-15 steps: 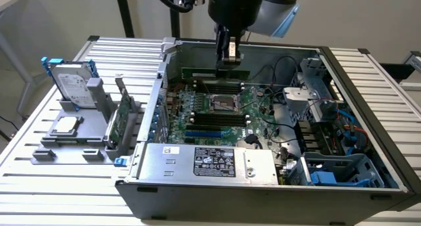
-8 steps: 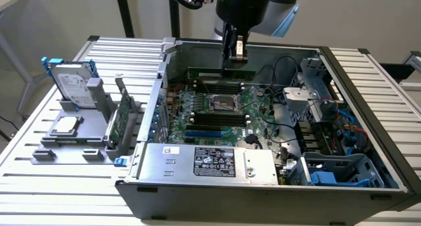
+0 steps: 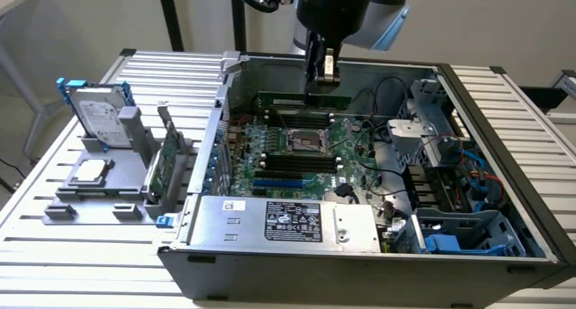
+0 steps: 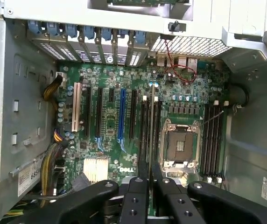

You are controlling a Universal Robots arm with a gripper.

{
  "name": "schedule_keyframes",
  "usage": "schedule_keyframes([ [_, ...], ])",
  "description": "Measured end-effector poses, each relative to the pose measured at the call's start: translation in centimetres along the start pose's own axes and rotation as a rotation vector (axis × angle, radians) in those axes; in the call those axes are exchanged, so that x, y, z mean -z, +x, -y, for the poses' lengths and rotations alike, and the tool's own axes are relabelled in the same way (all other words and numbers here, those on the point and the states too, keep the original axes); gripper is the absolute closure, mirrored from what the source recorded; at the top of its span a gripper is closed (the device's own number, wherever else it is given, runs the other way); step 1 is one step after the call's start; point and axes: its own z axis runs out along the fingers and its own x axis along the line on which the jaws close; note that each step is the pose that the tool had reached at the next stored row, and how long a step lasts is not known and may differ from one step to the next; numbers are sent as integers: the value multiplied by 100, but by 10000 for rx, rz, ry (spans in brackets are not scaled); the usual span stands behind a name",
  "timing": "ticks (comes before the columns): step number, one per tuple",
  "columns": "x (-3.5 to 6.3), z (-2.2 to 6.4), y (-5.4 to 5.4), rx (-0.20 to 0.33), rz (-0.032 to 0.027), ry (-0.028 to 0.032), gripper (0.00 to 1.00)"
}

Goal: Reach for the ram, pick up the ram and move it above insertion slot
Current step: 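Pick up the ram and move it above insertion slot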

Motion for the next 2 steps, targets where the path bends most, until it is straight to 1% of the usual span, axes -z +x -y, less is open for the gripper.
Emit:
schedule_keyframes([
  [2,0,0,0,0,0,0,86],
])
